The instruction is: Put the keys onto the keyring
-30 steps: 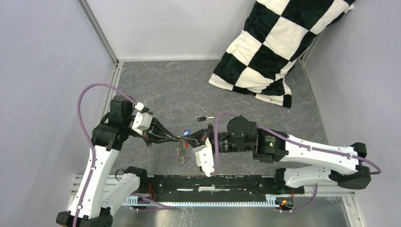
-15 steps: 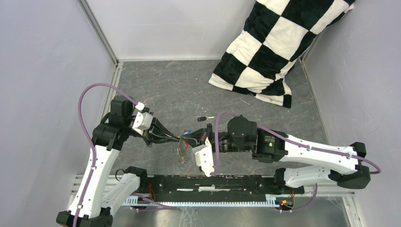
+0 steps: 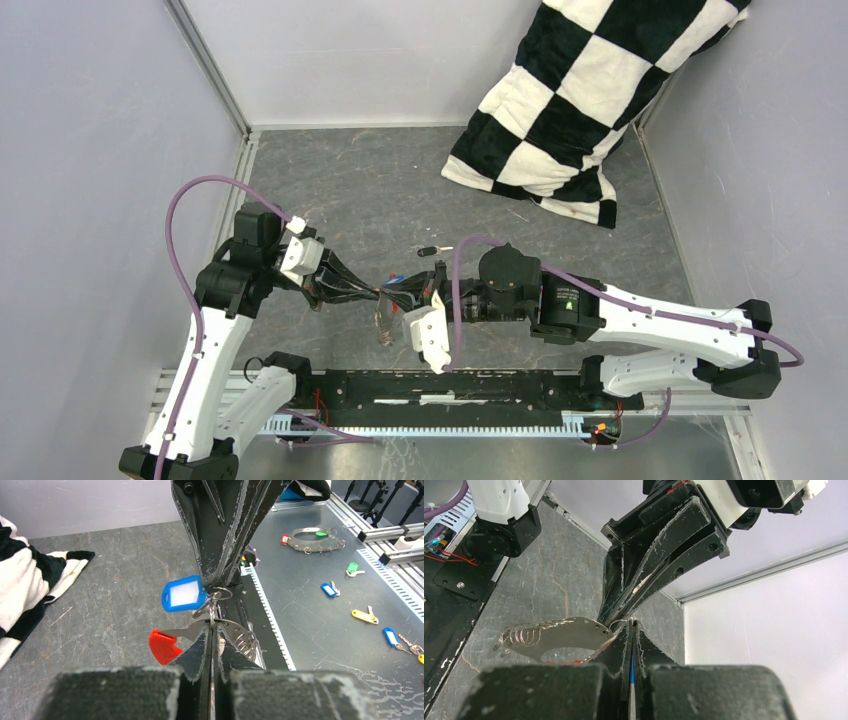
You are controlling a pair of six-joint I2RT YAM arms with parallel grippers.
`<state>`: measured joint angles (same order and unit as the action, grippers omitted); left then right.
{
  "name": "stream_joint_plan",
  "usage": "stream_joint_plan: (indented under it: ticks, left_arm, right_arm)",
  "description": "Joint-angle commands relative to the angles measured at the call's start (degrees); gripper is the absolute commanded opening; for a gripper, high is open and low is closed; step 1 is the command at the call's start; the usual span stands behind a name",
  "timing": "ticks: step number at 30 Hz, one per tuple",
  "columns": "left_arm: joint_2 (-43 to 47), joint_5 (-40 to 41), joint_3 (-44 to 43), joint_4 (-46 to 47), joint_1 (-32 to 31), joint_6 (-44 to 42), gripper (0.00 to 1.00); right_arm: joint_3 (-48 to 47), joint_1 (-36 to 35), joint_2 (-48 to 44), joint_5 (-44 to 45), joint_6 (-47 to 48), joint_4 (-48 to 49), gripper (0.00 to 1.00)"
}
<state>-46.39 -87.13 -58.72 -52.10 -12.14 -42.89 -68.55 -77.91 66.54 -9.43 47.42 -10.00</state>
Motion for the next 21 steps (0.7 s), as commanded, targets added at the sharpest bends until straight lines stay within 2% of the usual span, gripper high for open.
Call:
stream_joint_plan:
  ticks: [1,21]
  left_arm:
    - [0.37,-1.10,0.17,1.35,-0.25,0.93,0.02]
    - [0.48,-0.54,-0.08,1.32,-0.25,0.42,0.02]
  right_arm:
    - [-2.33,-0.42,0.47,-0.84,-0.11,4.25,0.00]
    - [-4.22,-0.46,3.15,-1.68,0.05,4.06,0.00]
